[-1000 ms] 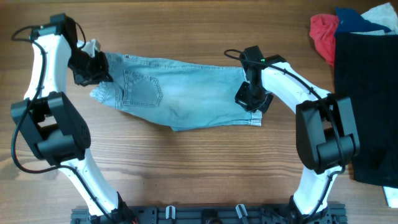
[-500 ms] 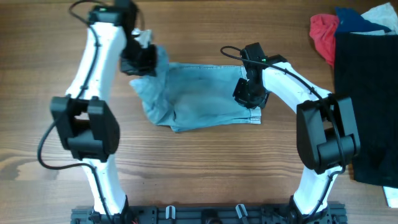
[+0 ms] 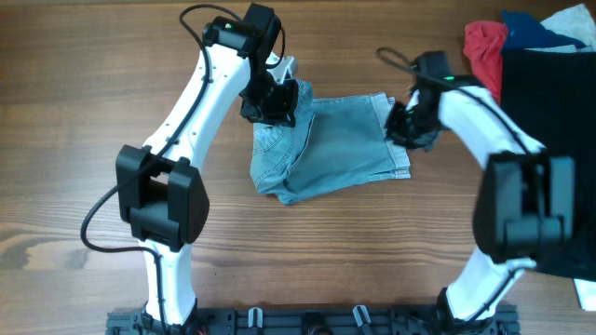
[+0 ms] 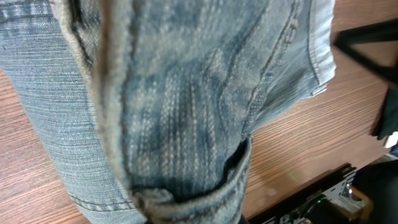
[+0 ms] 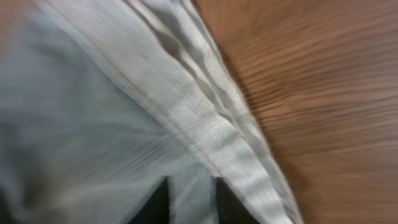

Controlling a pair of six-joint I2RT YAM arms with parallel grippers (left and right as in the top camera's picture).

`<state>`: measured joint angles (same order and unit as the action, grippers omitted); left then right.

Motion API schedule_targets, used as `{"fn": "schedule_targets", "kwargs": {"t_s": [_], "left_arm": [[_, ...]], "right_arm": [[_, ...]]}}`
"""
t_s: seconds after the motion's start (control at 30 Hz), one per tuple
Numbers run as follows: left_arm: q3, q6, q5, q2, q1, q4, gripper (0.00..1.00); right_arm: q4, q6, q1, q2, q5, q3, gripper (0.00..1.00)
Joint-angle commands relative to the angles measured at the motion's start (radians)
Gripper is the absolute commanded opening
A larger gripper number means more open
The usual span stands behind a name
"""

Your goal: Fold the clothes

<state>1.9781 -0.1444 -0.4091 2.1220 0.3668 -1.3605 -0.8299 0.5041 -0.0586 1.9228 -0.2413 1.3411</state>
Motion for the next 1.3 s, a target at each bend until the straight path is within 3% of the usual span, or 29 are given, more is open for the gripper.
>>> {"fn": "schedule_targets", "kwargs": {"t_s": [0.0, 0.1, 0.23, 0.3, 0.43, 0.53, 0.77, 0.97, 1.1, 1.27], "left_arm": [[0.019, -0.026, -0.051, -0.068, 0.001, 0.016, 0.04], [0.019, -0.048, -0.068, -0.068, 0.033, 0.034, 0.04], [0.019, -0.100, -0.118, -0.069, 0.101, 0.130, 0.04], [0.019, -0.099, -0.118, -0.071, 0.145, 0.185, 0.04], [0.019, -0.116, -0.066, -0.072, 0.158, 0.191, 0.04], [0.019, -0.156, 0.108, -0.074, 0.070, 0.062, 0.04], [0.033, -0.151, 0.252, -0.075, -0.261, -0.119, 0.04], [0.186, -0.134, 0.332, -0.075, -0.494, -0.267, 0.04], [0.233, -0.099, 0.325, -0.075, -0.500, -0.305, 0.04], [0.233, -0.110, 0.249, -0.075, -0.340, -0.251, 0.04]], "right_arm": [[-0.005, -0.112, 0.068, -0.156, -0.095, 0.017, 0.72], [-0.023, -0.124, 0.116, -0.193, -0.089, 0.016, 0.67], [-0.019, -0.135, 0.130, -0.177, -0.034, 0.011, 0.50], [-0.016, -0.109, 0.131, -0.166, 0.061, 0.011, 0.31], [-0.017, -0.053, 0.139, -0.131, 0.175, 0.007, 0.18], [-0.017, -0.053, 0.142, -0.114, 0.182, 0.007, 0.18], [-0.033, -0.056, 0.142, -0.114, 0.182, 0.007, 0.18], [-0.039, -0.048, 0.140, -0.114, 0.166, 0.007, 0.17], [-0.032, -0.029, 0.130, -0.114, 0.151, 0.007, 0.17], [0.018, -0.029, 0.052, -0.113, 0.140, 0.007, 0.17]]}}
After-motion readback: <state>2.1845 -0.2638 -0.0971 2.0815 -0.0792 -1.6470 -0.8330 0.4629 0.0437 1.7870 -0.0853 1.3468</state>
